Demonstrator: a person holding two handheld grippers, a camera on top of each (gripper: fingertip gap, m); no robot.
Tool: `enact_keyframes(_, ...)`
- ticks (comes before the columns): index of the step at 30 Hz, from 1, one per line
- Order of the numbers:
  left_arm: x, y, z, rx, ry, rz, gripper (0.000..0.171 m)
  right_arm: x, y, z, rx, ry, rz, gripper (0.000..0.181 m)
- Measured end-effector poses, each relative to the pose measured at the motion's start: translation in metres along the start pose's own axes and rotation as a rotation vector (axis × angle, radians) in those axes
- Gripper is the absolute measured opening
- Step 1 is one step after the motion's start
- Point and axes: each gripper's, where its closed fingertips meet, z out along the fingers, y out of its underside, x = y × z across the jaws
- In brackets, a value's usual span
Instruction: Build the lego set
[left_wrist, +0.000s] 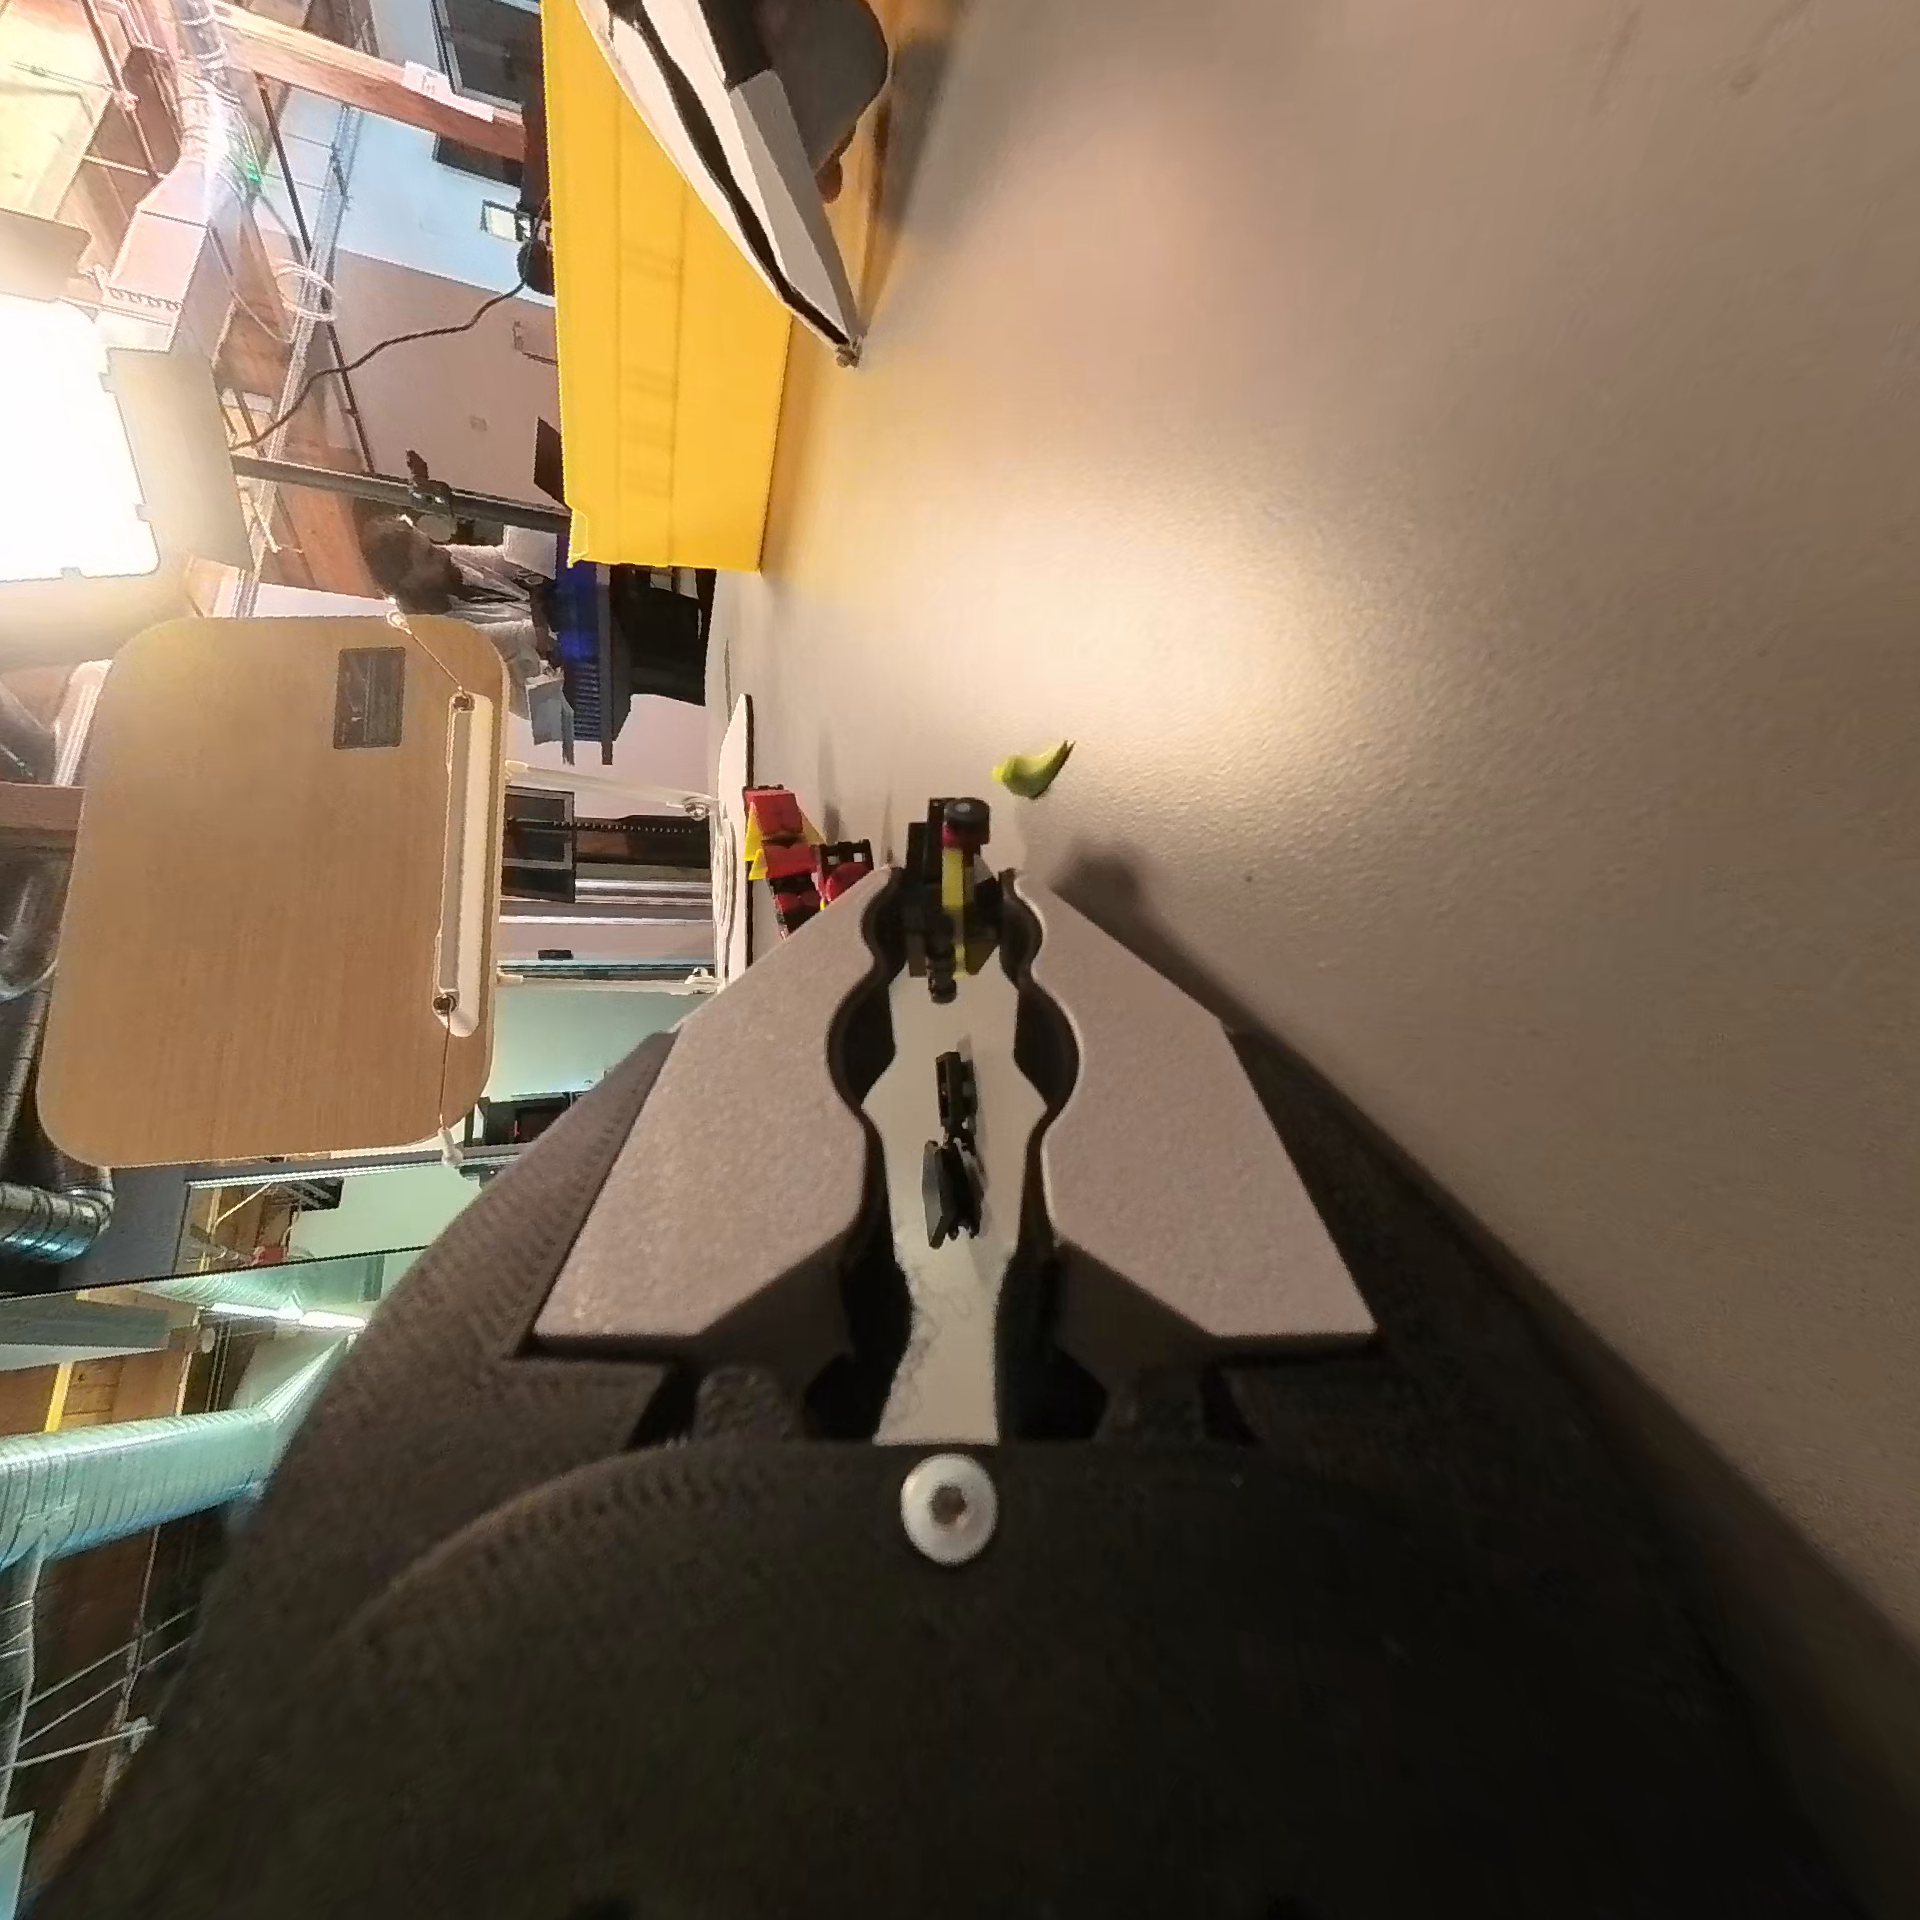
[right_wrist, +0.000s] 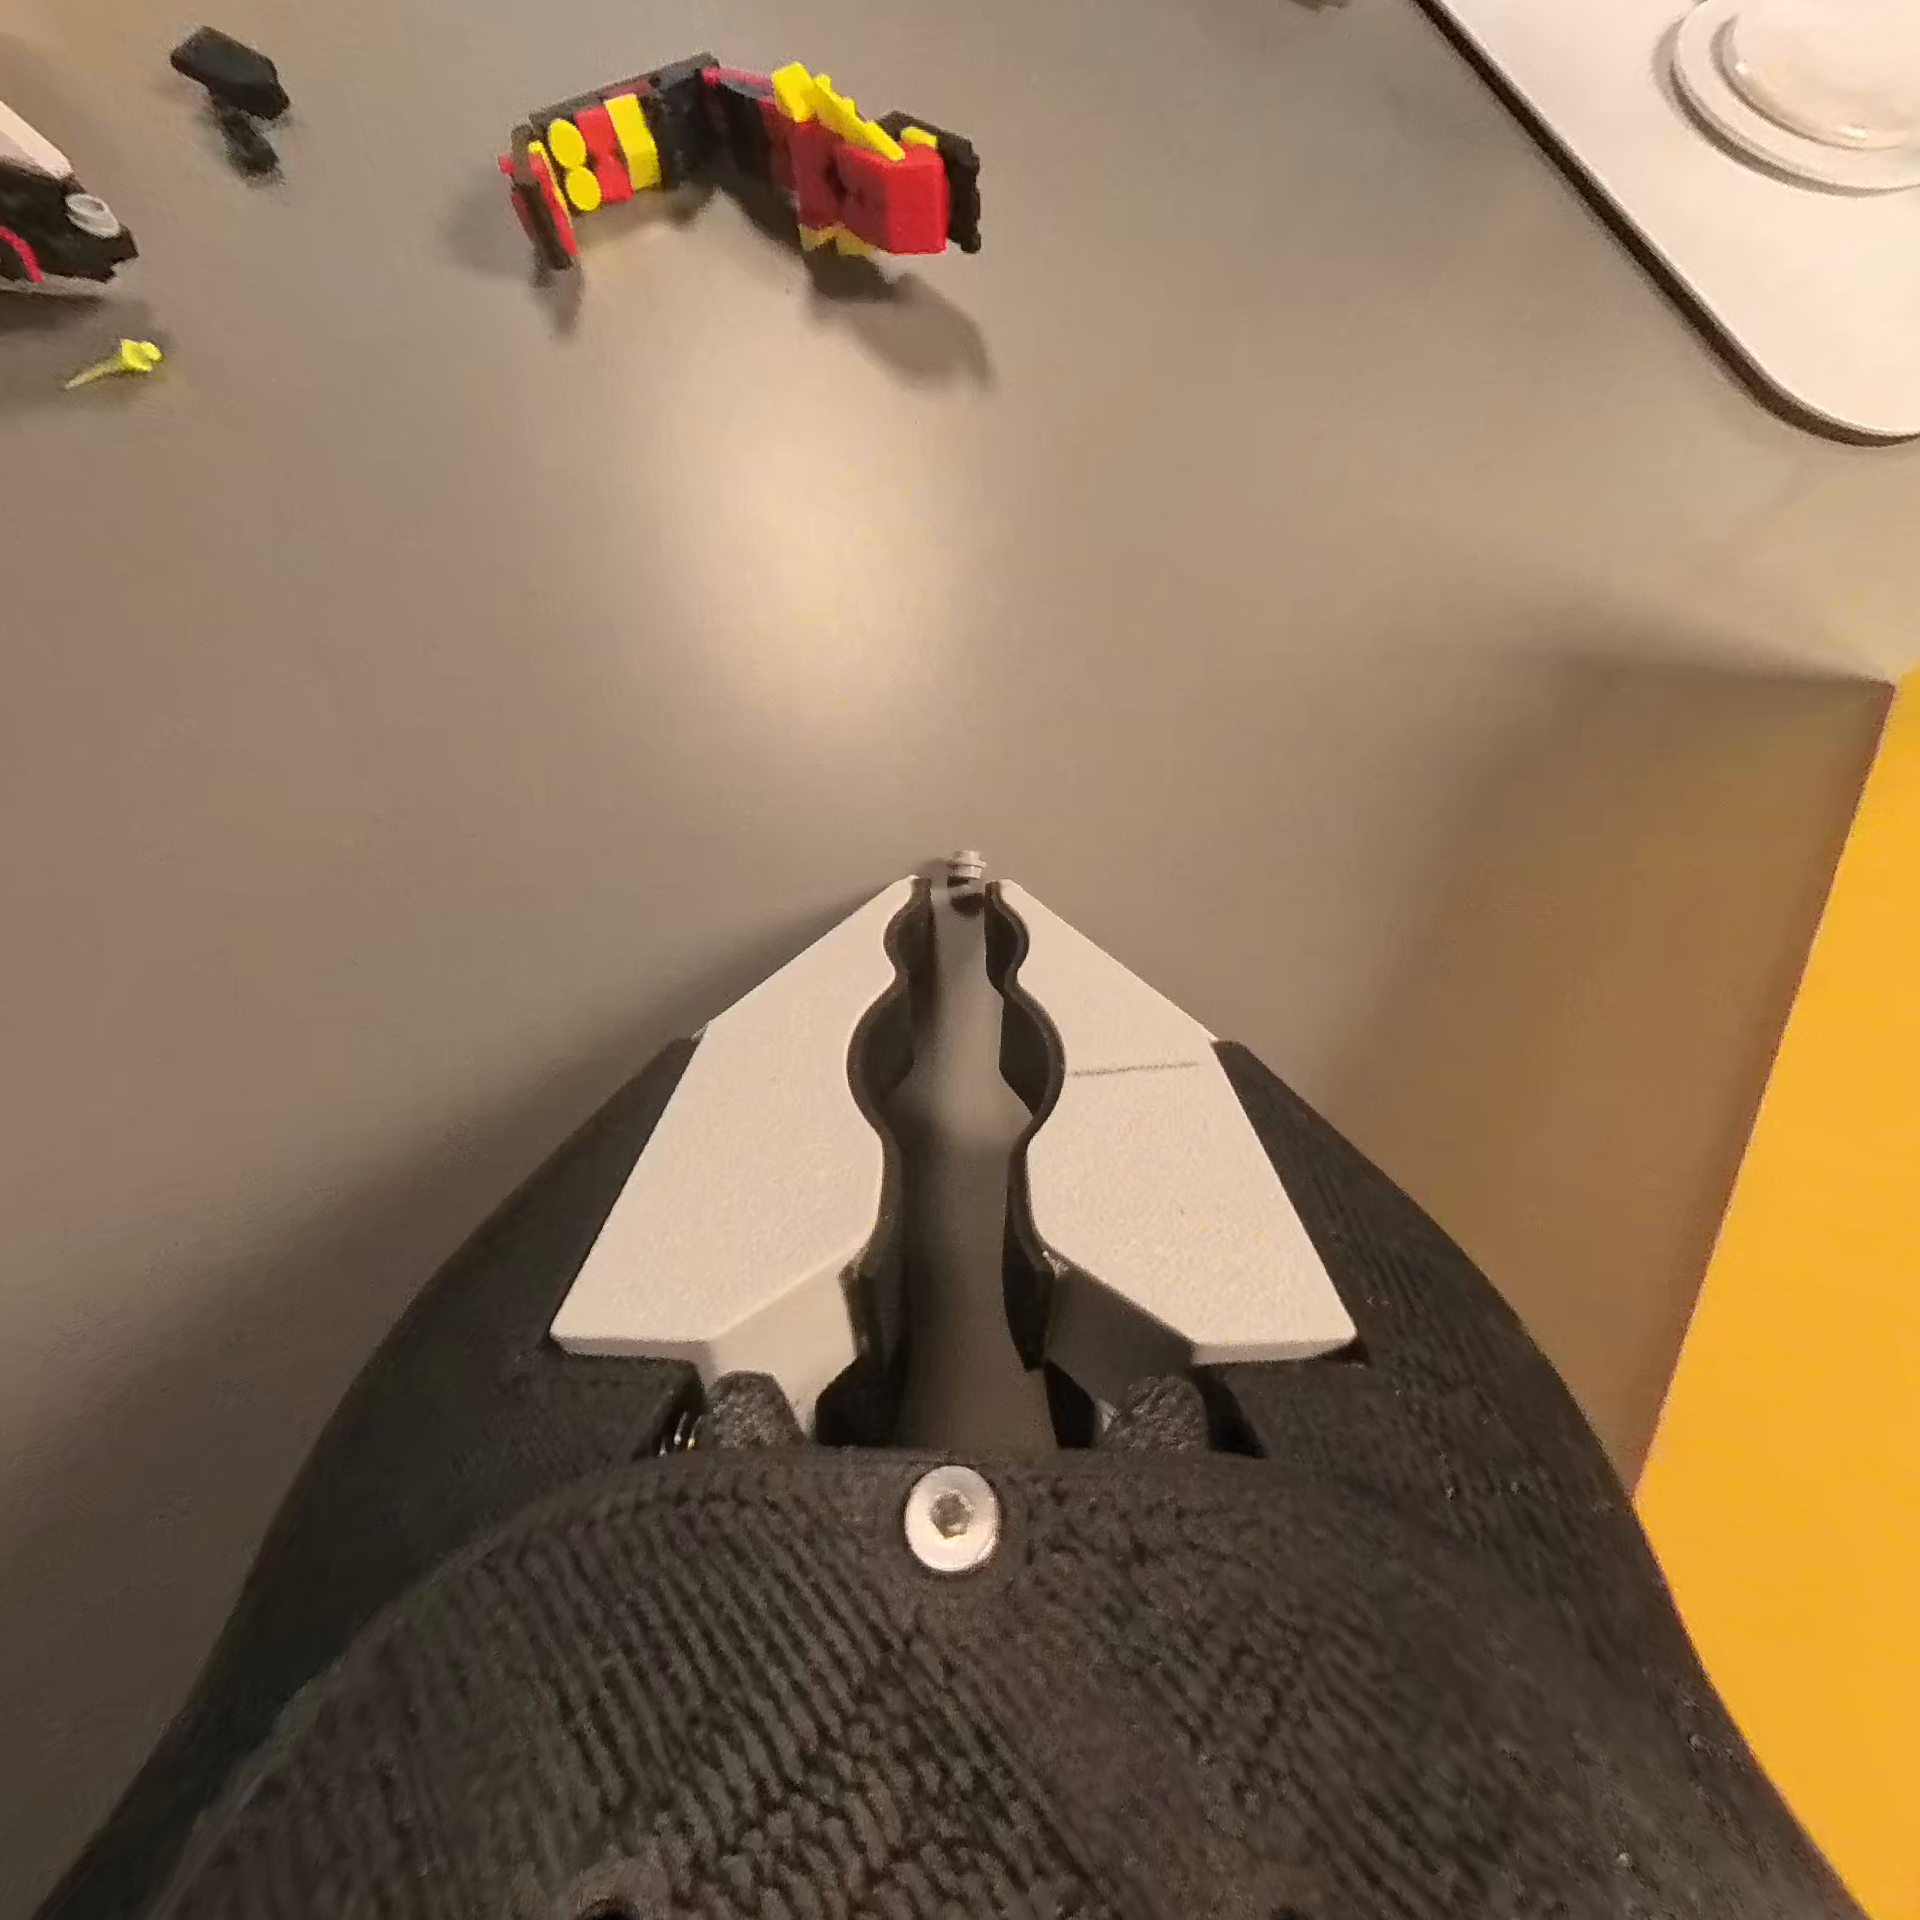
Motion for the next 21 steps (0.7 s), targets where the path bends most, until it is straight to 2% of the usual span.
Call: enact_keyframes(21,0.0017,-0.0030,0.0013,0.000,-0.004,0.009,0.016,-0.0040,-0.0034,0.0042,0.000,0.003,-0.032,0.003)
